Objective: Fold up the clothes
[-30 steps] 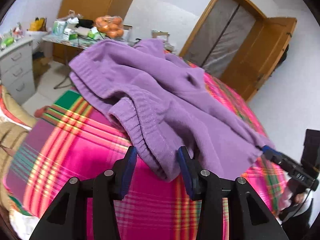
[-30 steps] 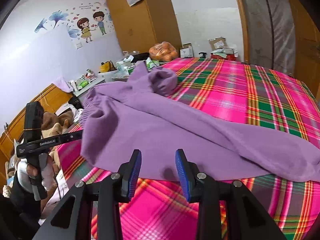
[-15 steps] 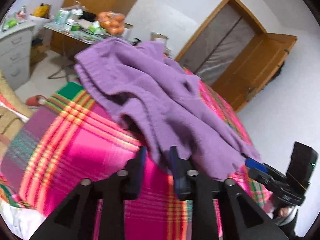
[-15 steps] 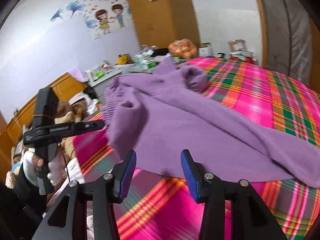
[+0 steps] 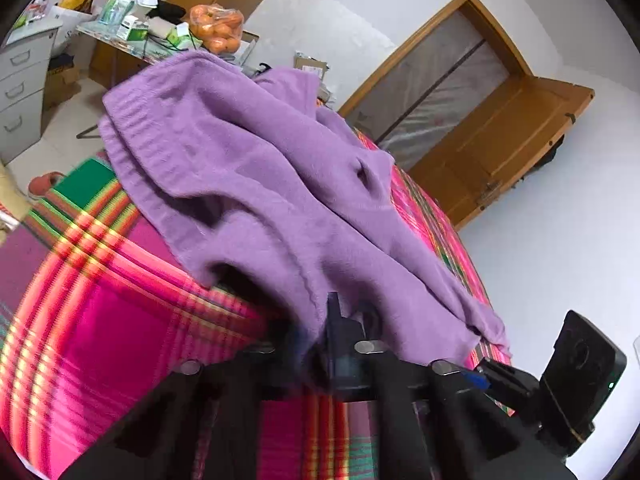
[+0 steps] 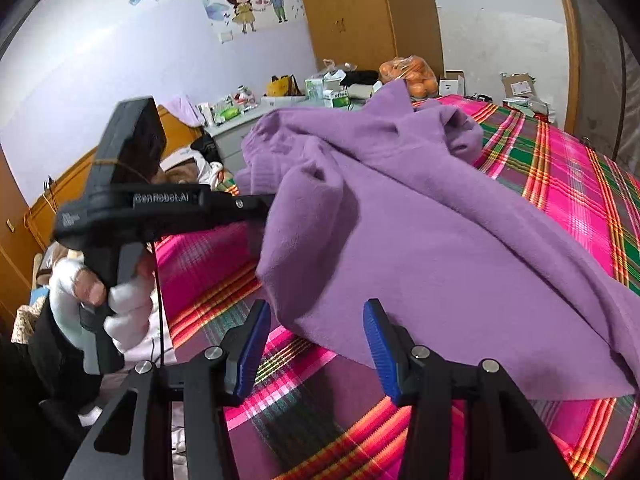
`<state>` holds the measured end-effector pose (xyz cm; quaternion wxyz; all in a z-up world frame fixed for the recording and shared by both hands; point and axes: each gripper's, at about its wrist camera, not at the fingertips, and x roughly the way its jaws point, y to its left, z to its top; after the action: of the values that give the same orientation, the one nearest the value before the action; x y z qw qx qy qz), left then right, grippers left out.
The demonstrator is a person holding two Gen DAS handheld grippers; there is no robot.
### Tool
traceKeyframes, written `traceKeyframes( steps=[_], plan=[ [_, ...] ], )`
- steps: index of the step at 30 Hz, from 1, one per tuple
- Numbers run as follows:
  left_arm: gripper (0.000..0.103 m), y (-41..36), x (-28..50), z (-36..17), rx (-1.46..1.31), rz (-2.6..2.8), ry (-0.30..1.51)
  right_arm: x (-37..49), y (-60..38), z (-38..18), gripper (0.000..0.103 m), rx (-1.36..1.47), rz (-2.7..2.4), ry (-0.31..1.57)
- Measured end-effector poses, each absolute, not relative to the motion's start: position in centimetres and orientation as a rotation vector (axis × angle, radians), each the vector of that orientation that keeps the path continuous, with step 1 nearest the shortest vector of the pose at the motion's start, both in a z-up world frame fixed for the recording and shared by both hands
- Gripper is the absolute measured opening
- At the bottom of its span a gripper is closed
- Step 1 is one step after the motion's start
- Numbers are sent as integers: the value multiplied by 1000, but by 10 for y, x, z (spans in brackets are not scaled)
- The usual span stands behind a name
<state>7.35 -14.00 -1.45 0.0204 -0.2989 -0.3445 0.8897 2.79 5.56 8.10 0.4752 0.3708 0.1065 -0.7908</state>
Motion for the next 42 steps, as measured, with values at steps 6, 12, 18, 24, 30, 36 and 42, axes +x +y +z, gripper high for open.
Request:
traceKeyframes(
  steps=[6,12,18,24,30,36,42],
  plan=[
    [8,-192,123,13,-749,2883,-1149,24,67,86,49,897,-1959,236],
    [8,-253,166,16,-734,2915,-1268,5,110,100,49,892,-2091,183],
    [10,-269,169,-5,-966,2889,-1172,-9,164,99,49,949,-2216,176],
    [15,-261,166,0,-991,3004,-1078,-16,224,91,49,1048,-2331,103],
    [19,-263,180,13,-937,3141,-1069,-28,263,84,49,1090,-2453,81],
    [19,-231,176,37,-871,3159,-881,-39,268,85,49,1112,-2437,46],
    [22,-154,117,35,-952,2964,-555,-59,293,92,43,1106,-2378,-363]
  ],
)
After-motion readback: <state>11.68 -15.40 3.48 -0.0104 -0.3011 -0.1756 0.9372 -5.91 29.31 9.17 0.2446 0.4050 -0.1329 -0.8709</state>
